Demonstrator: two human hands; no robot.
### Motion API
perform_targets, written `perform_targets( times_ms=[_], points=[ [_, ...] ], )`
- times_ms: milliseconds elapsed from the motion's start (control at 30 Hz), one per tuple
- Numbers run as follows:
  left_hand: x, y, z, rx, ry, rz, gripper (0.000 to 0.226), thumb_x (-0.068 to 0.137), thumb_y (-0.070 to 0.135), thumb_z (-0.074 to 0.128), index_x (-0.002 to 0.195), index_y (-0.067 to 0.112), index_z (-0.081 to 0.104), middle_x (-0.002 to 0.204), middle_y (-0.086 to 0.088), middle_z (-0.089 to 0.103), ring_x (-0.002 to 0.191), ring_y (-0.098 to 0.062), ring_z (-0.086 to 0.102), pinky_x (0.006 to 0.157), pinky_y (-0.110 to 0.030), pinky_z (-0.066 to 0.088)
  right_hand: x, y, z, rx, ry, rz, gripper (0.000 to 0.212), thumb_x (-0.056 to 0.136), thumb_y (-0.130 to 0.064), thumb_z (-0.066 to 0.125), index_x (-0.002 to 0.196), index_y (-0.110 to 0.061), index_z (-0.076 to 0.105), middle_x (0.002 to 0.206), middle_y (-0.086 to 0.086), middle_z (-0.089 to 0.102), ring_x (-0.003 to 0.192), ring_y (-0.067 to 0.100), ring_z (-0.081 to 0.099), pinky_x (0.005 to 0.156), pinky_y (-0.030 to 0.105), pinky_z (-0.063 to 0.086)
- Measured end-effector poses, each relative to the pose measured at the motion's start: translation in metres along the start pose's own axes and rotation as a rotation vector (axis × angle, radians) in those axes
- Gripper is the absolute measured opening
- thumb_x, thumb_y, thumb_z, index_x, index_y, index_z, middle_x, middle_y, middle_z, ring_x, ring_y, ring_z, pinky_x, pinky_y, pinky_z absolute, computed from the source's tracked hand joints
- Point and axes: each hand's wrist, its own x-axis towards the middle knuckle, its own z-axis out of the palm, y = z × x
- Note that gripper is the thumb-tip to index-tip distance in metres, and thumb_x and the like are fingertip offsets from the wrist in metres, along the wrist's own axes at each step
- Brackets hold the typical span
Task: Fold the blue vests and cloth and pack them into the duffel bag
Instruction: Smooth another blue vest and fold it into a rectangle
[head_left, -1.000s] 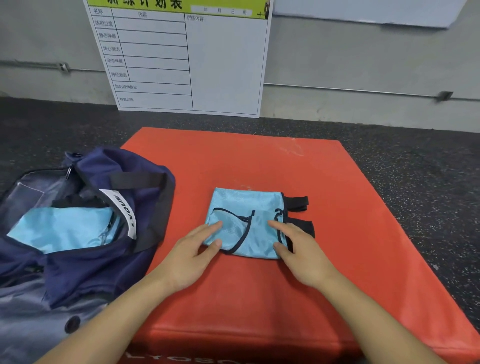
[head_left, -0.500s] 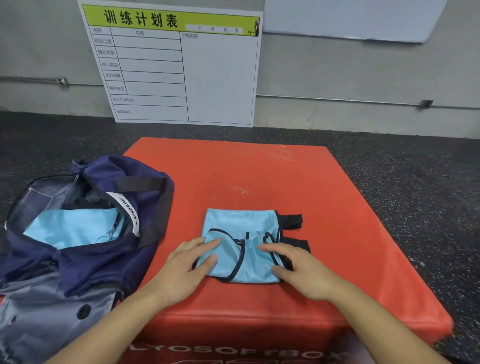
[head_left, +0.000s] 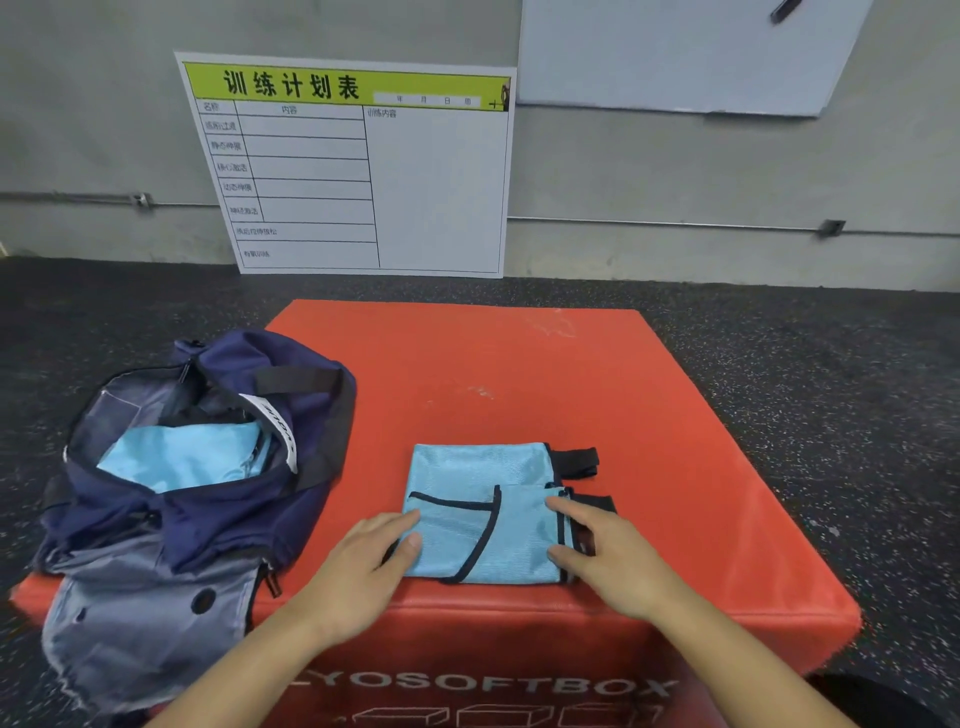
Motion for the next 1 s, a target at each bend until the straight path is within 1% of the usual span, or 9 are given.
perform_targets(
  times_ms=[100, 233, 333, 400, 467, 533, 667, 800, 1000],
  points=[
    [-0.005, 0.003, 0.001, 0.035, 0.003, -0.017, 0.114, 0.068, 0.099, 0.006, 0.150, 0.031, 0.044, 0.142, 0.020, 0.047, 0.134, -0.001, 0.036, 0.116, -0.021, 0.021, -0.003, -0.005, 0.004, -0.037, 0.011, 0.004, 0.061, 0.098, -0.031, 0.067, 0.153, -0.032, 0.042, 0.149, -0.016, 0.045, 0.140, 0.003, 0.040, 0.105, 0.012, 0.026],
    [0.000, 0.003, 0.004, 0.053, -0.002, -0.016, 0.107, 0.068, 0.100, 0.005, 0.145, 0.040, 0.048, 0.142, 0.019, 0.049, 0.130, 0.000, 0.037, 0.117, -0.026, 0.025, 0.001, -0.011, 0.007, -0.089, 0.020, -0.012, 0.056, 0.097, -0.030, 0.065, 0.148, -0.043, 0.046, 0.144, -0.017, 0.050, 0.134, 0.004, 0.046, 0.106, 0.019, 0.034],
    [0.006, 0.004, 0.005, 0.054, -0.002, -0.020, 0.109, 0.066, 0.100, 0.005, 0.145, 0.040, 0.049, 0.142, 0.020, 0.043, 0.130, 0.000, 0.033, 0.111, -0.017, 0.019, 0.007, -0.014, 0.010, -0.135, -0.002, -0.011, 0.049, 0.097, -0.028, 0.061, 0.142, -0.044, 0.053, 0.131, -0.016, 0.056, 0.116, 0.004, 0.053, 0.088, 0.010, 0.036],
    [0.008, 0.009, 0.005, 0.073, 0.007, -0.019, 0.089, 0.081, 0.089, 0.020, 0.148, 0.035, 0.047, 0.141, 0.023, 0.038, 0.129, 0.001, 0.030, 0.108, -0.013, 0.015, 0.012, -0.015, 0.011, -0.158, -0.008, -0.009, 0.048, 0.097, -0.027, 0.059, 0.143, -0.042, 0.054, 0.134, -0.015, 0.056, 0.114, 0.004, 0.053, 0.088, 0.014, 0.037],
    [0.012, 0.010, 0.004, 0.080, 0.024, -0.029, 0.059, 0.099, 0.061, 0.036, 0.150, 0.032, 0.045, 0.149, 0.019, 0.039, 0.134, -0.002, 0.031, 0.112, -0.017, 0.016, 0.017, -0.017, 0.011, -0.183, -0.001, -0.011, 0.053, 0.095, -0.026, 0.058, 0.145, -0.040, 0.052, 0.139, -0.015, 0.054, 0.125, 0.008, 0.052, 0.100, 0.022, 0.040],
    [0.019, 0.005, 0.004, 0.088, 0.040, -0.024, 0.052, 0.103, 0.053, 0.038, 0.150, 0.031, 0.045, 0.153, 0.014, 0.042, 0.139, -0.007, 0.033, 0.117, -0.022, 0.018, 0.023, -0.019, 0.010, -0.190, 0.023, -0.025, 0.057, 0.093, -0.023, 0.057, 0.147, -0.038, 0.050, 0.139, -0.015, 0.053, 0.129, 0.010, 0.051, 0.104, 0.026, 0.040],
    [0.036, -0.006, 0.002, 0.133, 0.073, -0.019, 0.078, 0.087, 0.072, 0.021, 0.148, 0.033, 0.048, 0.149, 0.016, 0.046, 0.131, -0.007, 0.038, 0.114, -0.026, 0.024, 0.039, -0.021, 0.008, -0.173, 0.079, -0.062, 0.060, 0.090, -0.017, 0.057, 0.147, -0.038, 0.050, 0.125, -0.020, 0.051, 0.116, 0.010, 0.056, 0.095, 0.027, 0.044],
    [0.050, -0.012, 0.002, 0.207, 0.123, -0.003, 0.082, 0.083, 0.072, 0.014, 0.149, 0.034, 0.045, 0.151, 0.018, 0.044, 0.135, -0.008, 0.034, 0.113, -0.032, 0.025, 0.060, -0.017, 0.006, -0.177, 0.104, -0.070, 0.062, 0.092, -0.014, 0.055, 0.150, -0.034, 0.048, 0.137, -0.017, 0.051, 0.129, 0.010, 0.050, 0.106, 0.031, 0.043],
    [0.063, -0.012, 0.003, 0.281, 0.074, -0.047, 0.091, 0.074, 0.068, 0.009, 0.158, 0.036, 0.026, 0.163, 0.013, 0.026, 0.154, -0.008, 0.005, 0.120, -0.032, 0.004, 0.083, -0.012, 0.011, -0.451, 0.102, -0.068, 0.061, 0.095, -0.018, 0.051, 0.155, -0.026, 0.039, 0.140, -0.007, 0.053, 0.123, 0.021, 0.044, 0.104, 0.037, 0.040]
  ],
)
